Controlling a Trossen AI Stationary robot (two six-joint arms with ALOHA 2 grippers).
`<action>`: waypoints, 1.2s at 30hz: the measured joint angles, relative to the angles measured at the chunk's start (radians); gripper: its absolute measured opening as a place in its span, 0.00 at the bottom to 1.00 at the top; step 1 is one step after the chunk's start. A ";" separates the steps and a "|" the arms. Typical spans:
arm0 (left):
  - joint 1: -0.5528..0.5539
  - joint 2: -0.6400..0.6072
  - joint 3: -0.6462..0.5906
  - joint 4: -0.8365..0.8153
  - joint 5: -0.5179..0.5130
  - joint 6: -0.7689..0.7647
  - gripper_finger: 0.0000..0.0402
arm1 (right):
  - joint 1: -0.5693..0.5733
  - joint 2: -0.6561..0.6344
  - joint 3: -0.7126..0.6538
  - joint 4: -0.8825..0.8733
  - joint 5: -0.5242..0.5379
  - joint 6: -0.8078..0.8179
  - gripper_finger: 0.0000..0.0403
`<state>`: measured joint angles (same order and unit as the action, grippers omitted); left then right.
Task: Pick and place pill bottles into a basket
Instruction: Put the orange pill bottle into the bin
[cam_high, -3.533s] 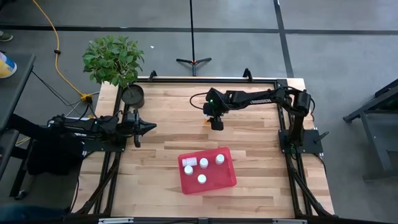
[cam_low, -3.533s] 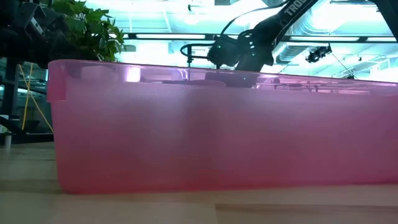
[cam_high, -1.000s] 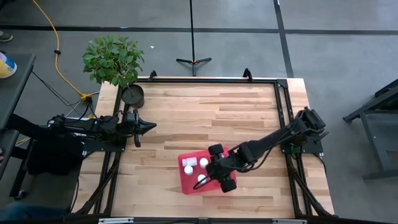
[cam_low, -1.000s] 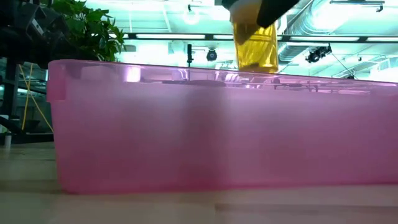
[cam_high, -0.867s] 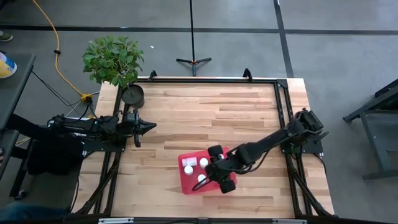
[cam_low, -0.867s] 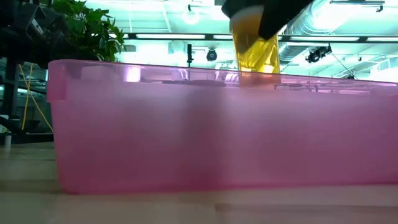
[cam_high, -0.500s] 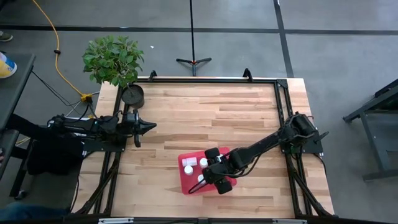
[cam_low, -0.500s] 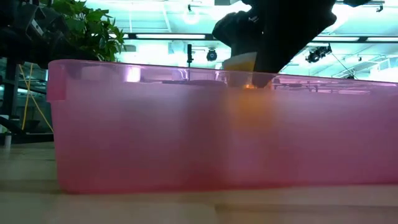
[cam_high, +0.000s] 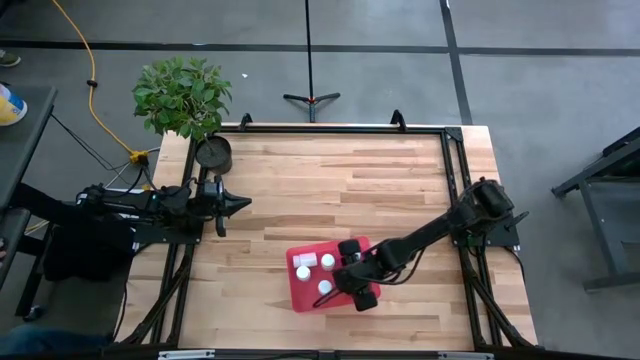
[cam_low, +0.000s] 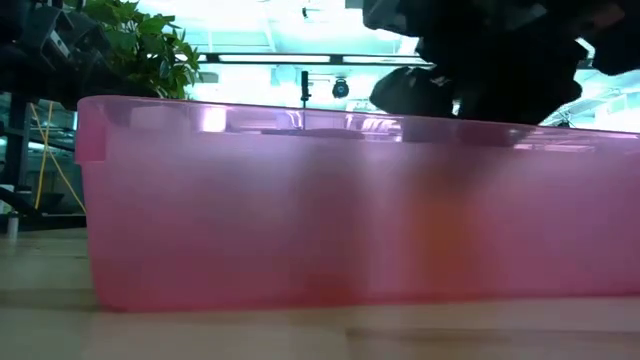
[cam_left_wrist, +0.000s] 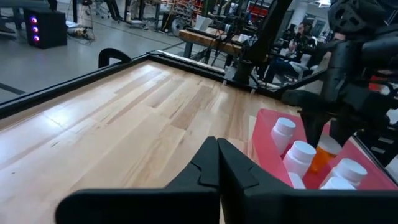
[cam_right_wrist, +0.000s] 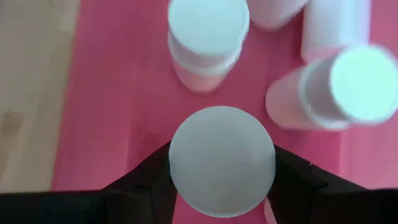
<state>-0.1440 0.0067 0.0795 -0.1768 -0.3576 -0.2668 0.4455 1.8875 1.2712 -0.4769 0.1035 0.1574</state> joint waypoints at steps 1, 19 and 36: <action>0.000 0.000 0.000 0.000 0.000 -0.002 0.08 | 0.000 -0.010 -0.009 0.019 0.005 0.000 0.47; 0.000 0.000 0.000 0.000 -0.001 -0.003 0.09 | -0.007 -0.027 -0.053 0.134 0.015 0.029 0.47; 0.000 0.000 0.000 0.000 -0.005 0.012 0.05 | -0.007 -0.026 -0.080 0.151 -0.006 0.051 0.52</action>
<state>-0.1440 0.0067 0.0795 -0.1768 -0.3624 -0.2552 0.4381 1.8614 1.1912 -0.3258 0.0978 0.2087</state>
